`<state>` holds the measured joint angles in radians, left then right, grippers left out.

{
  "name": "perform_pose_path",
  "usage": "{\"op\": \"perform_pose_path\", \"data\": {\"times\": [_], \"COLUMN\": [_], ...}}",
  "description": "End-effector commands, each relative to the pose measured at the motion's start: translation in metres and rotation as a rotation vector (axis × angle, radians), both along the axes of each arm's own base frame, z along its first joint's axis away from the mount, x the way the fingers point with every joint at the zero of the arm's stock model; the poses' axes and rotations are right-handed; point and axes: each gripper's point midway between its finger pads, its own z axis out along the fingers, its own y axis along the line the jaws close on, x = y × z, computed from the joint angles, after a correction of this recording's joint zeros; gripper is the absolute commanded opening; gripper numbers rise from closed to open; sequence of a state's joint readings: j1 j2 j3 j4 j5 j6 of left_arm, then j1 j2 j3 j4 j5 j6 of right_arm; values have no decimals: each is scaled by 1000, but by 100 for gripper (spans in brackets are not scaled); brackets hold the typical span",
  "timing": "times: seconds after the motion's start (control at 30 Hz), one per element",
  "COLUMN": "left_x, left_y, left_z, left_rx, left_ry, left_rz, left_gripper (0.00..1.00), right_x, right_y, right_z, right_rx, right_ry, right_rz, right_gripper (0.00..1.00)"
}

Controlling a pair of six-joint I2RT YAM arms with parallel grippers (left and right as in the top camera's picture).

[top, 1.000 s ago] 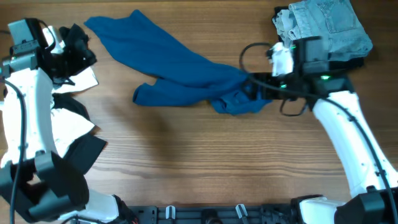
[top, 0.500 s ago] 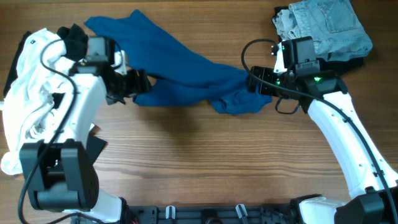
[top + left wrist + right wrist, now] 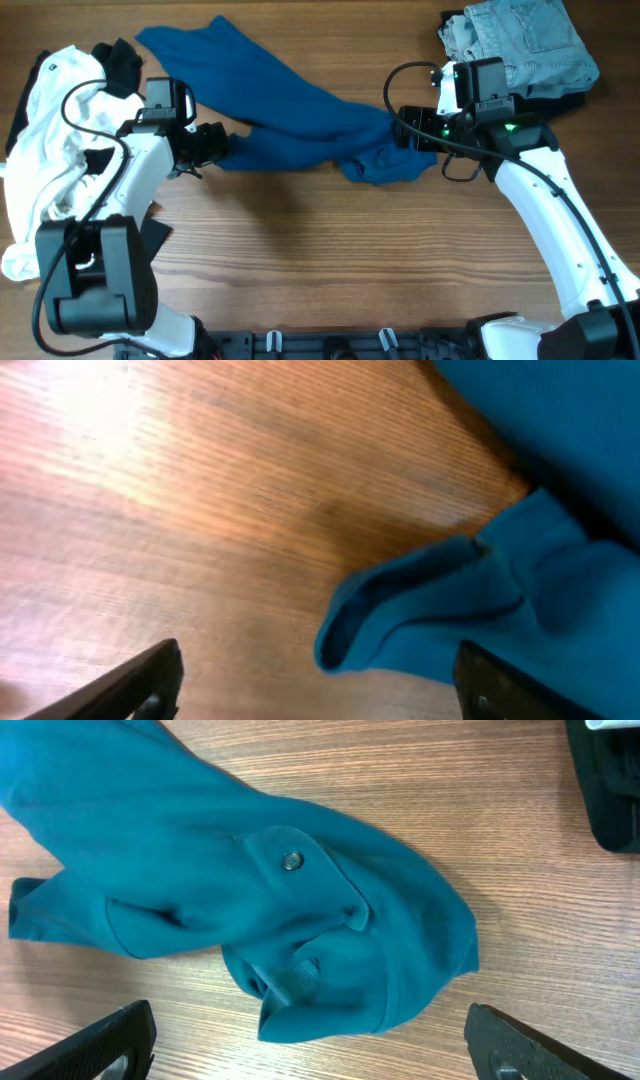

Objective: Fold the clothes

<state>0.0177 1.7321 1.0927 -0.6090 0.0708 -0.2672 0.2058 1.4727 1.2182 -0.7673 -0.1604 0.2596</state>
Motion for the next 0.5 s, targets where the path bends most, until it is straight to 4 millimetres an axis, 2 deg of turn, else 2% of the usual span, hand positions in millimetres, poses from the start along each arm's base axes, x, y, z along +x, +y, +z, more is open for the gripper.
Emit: {"op": "perform_pose_path", "data": {"times": [0.0,0.17,0.37,0.47], "left_x": [2,7,4,5], "left_y": [-5,-11,-27,-39], "left_z": [-25,-46,-56,-58], "left_rx": [15,14,-17,-31], "left_ry": [38,56,66,47], "left_rz": [-15,-29,-65,-96], "left_gripper": [84,83,78,70], "right_x": [2,4,5,6], "right_y": [4,4,5,5], "right_z": [0,1,2,2], "right_rx": [9,8,11,11], "right_ry": [-7,-13,-22,-27], "right_rz": [32,31,30,30], "right_gripper": [100,100,100,100]}}
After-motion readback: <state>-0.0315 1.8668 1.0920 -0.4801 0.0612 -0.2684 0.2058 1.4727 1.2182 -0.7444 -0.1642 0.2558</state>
